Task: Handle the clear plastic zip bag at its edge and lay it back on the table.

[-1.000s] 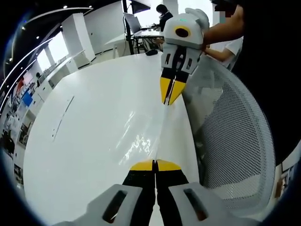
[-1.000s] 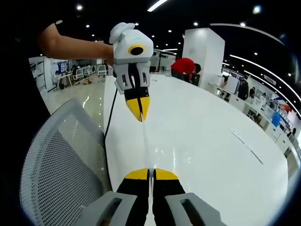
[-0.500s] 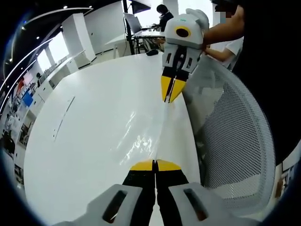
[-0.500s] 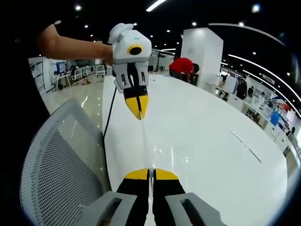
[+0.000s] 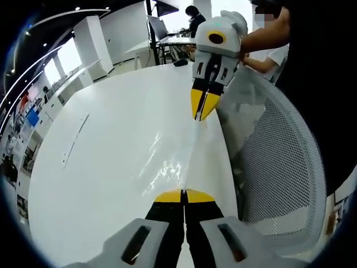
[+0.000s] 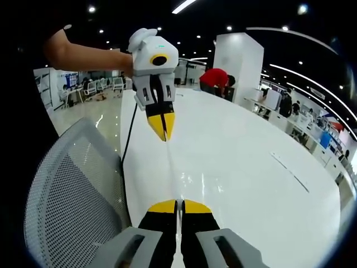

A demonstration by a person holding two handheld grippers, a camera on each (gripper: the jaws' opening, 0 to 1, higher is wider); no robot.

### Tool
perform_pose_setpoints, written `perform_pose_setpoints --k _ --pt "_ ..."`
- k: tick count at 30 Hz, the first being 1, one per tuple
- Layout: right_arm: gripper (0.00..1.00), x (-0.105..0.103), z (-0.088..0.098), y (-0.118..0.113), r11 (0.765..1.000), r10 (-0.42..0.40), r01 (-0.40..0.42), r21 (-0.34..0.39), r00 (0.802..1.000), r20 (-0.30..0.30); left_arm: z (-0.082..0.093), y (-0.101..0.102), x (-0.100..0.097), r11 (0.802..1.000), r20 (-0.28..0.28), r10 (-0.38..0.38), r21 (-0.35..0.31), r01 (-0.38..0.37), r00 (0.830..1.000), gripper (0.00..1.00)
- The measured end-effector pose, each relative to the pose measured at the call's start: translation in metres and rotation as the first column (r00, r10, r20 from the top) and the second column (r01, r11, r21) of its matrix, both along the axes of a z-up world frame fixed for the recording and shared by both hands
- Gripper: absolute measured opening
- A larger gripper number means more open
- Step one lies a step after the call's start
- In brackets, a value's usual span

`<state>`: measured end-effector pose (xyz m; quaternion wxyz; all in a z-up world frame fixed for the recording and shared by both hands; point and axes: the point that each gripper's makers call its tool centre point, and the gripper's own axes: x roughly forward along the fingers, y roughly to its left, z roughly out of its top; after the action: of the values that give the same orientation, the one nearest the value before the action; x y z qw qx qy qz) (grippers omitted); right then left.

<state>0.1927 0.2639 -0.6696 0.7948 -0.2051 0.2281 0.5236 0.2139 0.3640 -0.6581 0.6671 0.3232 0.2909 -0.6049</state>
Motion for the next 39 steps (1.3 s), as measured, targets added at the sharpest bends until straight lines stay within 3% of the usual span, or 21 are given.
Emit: perform_pose_setpoints --k 39 --pt "0.0 0.002 0.002 -0.011 1.0 -0.022 0.022 -0.001 1.0 0.003 0.004 0.004 0.003 1.0 0.007 0.019 0.0 -0.019 1.0 0.0"
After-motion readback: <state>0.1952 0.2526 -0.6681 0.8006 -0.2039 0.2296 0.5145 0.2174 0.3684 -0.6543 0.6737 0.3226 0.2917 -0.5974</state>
